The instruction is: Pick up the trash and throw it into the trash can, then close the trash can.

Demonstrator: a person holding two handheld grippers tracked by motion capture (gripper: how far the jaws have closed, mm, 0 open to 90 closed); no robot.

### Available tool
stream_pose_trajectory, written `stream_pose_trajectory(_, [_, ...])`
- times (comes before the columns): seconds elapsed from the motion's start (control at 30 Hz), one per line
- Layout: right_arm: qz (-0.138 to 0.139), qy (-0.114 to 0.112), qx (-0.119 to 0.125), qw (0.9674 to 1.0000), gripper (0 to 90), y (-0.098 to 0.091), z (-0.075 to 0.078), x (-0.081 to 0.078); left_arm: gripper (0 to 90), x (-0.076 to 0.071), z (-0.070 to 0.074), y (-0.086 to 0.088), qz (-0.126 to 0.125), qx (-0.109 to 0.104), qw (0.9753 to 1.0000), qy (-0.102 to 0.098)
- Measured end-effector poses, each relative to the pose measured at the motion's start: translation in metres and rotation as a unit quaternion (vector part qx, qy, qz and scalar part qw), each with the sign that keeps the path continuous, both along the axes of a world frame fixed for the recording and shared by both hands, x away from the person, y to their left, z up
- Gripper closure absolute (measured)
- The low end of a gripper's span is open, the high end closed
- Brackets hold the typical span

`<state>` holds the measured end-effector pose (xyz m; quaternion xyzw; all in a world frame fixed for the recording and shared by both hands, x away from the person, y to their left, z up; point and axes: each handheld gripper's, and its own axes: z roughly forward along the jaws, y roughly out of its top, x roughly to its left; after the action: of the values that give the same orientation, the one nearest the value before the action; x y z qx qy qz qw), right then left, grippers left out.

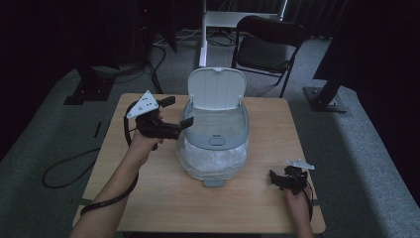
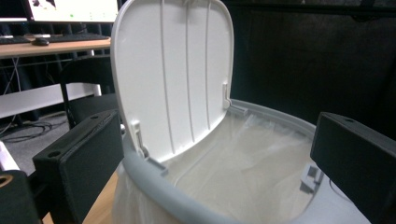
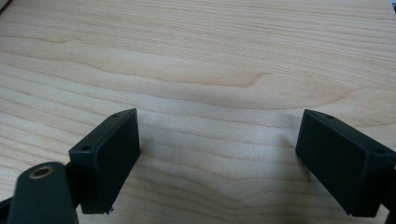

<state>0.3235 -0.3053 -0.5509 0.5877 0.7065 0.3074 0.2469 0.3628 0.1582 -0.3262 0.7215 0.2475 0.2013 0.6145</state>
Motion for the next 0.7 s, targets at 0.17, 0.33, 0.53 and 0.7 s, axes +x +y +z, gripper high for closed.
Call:
stream_pose_trajectory(0.17, [0.014, -0.001, 0.001, 0.9999, 12.8, 0.001, 0.001, 0.001, 3.5, -0.003, -0.008, 0.009, 0.020, 0.018, 0.9996, 0.000])
stream_pose_trajectory(0.33, [0.020, -0.018, 0.014, 0.9995, 12.8, 0.000, 0.012, 0.002, 3.6, -0.005, -0.015, 0.021, 0.022, 0.020, 0.9993, 0.020])
stream_pose_trajectory(0.53, [0.022, -0.047, 0.031, 0.9982, 12.8, 0.000, 0.033, 0.007, 3.6, -0.009, -0.022, 0.034, 0.031, 0.023, 0.9987, 0.033])
stream_pose_trajectory(0.7, [0.029, -0.061, 0.035, 0.9971, 12.8, 0.004, 0.046, 0.011, 3.6, -0.011, -0.029, 0.043, 0.038, 0.023, 0.9982, 0.039])
